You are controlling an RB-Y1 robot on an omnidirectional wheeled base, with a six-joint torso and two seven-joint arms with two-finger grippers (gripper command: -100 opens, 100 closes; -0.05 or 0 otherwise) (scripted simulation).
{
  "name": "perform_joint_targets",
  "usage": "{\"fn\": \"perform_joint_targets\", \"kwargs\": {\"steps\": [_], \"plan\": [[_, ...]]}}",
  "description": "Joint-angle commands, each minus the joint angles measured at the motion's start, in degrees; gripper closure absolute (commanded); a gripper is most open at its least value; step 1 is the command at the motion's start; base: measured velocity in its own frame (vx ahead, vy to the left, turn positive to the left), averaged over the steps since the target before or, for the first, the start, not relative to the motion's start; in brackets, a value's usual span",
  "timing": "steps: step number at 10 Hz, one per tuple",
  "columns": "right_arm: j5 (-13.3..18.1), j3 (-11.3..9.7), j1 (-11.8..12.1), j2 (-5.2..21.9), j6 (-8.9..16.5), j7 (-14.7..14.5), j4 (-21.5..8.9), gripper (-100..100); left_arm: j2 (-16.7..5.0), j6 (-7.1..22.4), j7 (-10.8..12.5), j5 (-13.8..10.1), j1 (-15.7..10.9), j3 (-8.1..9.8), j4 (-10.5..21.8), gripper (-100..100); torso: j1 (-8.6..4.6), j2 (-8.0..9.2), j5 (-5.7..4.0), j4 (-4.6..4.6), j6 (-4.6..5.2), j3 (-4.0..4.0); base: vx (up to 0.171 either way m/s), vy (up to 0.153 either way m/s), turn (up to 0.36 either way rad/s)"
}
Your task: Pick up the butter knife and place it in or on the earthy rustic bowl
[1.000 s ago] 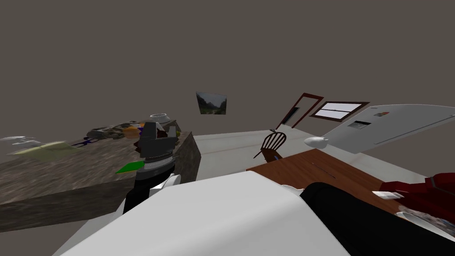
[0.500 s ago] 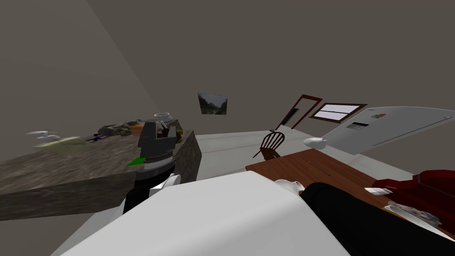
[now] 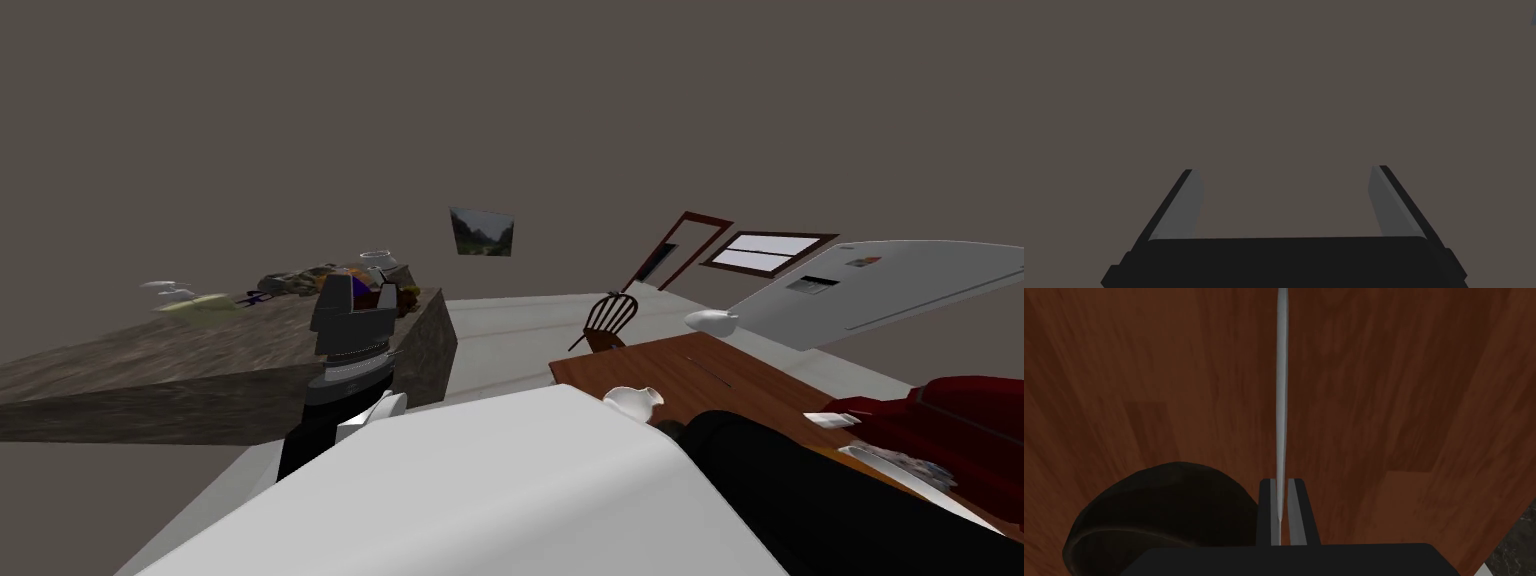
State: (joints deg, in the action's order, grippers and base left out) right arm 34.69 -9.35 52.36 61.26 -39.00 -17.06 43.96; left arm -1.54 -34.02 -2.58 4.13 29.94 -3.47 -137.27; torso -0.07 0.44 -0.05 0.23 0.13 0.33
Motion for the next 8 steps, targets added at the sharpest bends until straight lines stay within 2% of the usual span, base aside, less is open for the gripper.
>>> {"fn": "perform_joint_targets", "kwargs": {"steps": [1,5,6,8], "plan": [[-1.55,1.8,0.58,1.41,-1.85,0.42,0.8,100,0.0,0.0,0.0,0.0,0.0,0.0,0.0,0,0.0,0.0,0.0,0.0,0.0,0.0,-0.107,0.007,0.009],[-4.55,5.18,0.4,3.73,-5.38,1.47,2.3,100,0.0,0.0,0.0,0.0,0.01,0.0,0.0,0,-0.2,-0.25,0.0,-0.02,-0.04,-0.13,-0.076,-0.019,0.017],[-4.55,5.18,0.4,3.73,-5.38,1.47,2.3,100,0.0,0.0,0.0,0.0,0.01,0.0,0.0,0,-0.23,-0.29,-0.04,-0.02,-0.06,-0.14,-0.049,-0.019,0.024],[-5.92,6.72,0.18,4.71,-7.03,1.97,3.08,100,0.0,0.0,0.0,0.0,0.01,0.0,0.0,0,-0.36,-0.34,-0.11,-0.03,-0.02,-0.17,-0.04,-0.019,0.012]]}}
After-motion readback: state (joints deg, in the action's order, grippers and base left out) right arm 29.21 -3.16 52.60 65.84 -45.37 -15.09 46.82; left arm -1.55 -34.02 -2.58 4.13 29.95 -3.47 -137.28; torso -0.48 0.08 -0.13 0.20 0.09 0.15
